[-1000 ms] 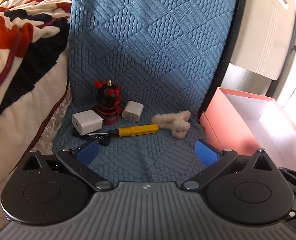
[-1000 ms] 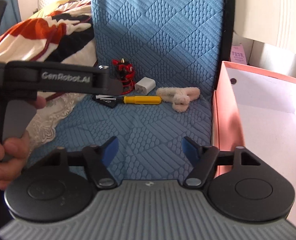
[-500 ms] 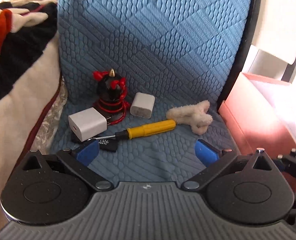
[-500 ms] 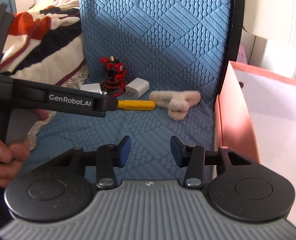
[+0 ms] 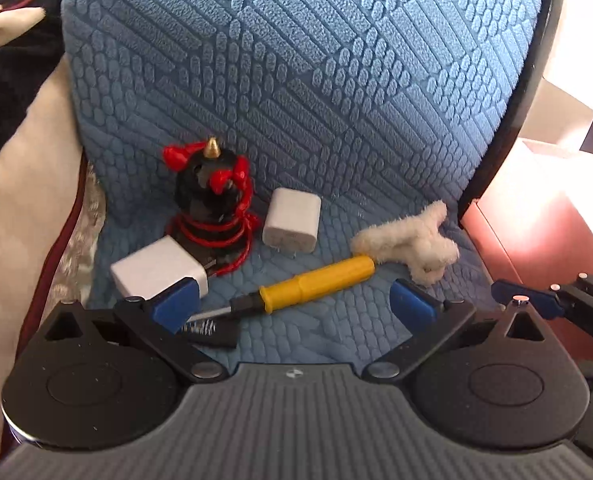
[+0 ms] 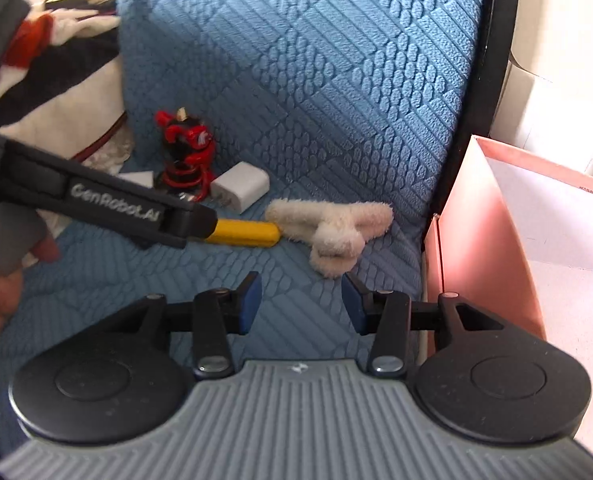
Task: Organize rigid objects
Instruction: 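Grasp the white fluffy toy with the right gripper while the left gripper grasps the yellow screwdriver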
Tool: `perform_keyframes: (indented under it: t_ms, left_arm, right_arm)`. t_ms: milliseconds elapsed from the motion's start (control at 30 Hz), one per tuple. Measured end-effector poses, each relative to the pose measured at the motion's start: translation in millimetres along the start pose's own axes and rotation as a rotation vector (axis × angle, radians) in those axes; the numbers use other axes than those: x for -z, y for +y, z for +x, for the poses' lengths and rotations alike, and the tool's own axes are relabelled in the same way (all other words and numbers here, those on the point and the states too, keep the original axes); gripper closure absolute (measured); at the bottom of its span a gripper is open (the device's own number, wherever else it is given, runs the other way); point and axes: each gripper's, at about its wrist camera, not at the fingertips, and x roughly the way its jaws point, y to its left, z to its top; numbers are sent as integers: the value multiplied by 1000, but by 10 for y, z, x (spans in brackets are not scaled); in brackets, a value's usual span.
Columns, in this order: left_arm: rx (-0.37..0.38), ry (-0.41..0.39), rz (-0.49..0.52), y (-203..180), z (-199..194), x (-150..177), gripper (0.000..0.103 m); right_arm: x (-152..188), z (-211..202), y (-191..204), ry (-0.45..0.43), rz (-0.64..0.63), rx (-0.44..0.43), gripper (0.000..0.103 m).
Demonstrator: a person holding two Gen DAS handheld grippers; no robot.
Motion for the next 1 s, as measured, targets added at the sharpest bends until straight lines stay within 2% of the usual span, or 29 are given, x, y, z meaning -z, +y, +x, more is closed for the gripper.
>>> perform_keyframes:
  t_ms: [133,200,267,333,367,400,567,633,767,933,1000]
  left_arm:
    - [101,9,-32,125,85,-105,6]
    - [122,15,-38,178,145,-151,8]
    - [138,31,-46,237,201,-194,15]
    - [159,62,-78,327,259,-237,27]
    - [152,73,-89,362,285,-249,34]
    - [143,82,-93,392,306,-257,36]
    - [172,95,-71,392,327,-271,36]
    - [183,108,-53,370,350,-269,36]
    - [182,141,1,289,403,-241,36]
    - [164,174,69,208,508,-190,41]
    - [149,184,94,190,533,-162,47]
  right_arm:
    - [-115,138,-109,-2,4,6,56]
    - [-168,213,-158,-2,5,7,56]
    - [-212,284,-187,5,-1,14,56]
    - [-253,356,-209,19,-2,17,56]
    - [-265,382,-206,25,-4,24,56]
    - [-273,404,-200,28,-8,30,56]
    - [-298,474,-162,19,-49,49,54]
    - [-303,517,-164,23,-66,60,56]
    - [-315,611,-269,53,-30,83,56]
    - [-327,672,-337,64,-22,62,56]
    - [-330,674,-342,57,-15,45,56]
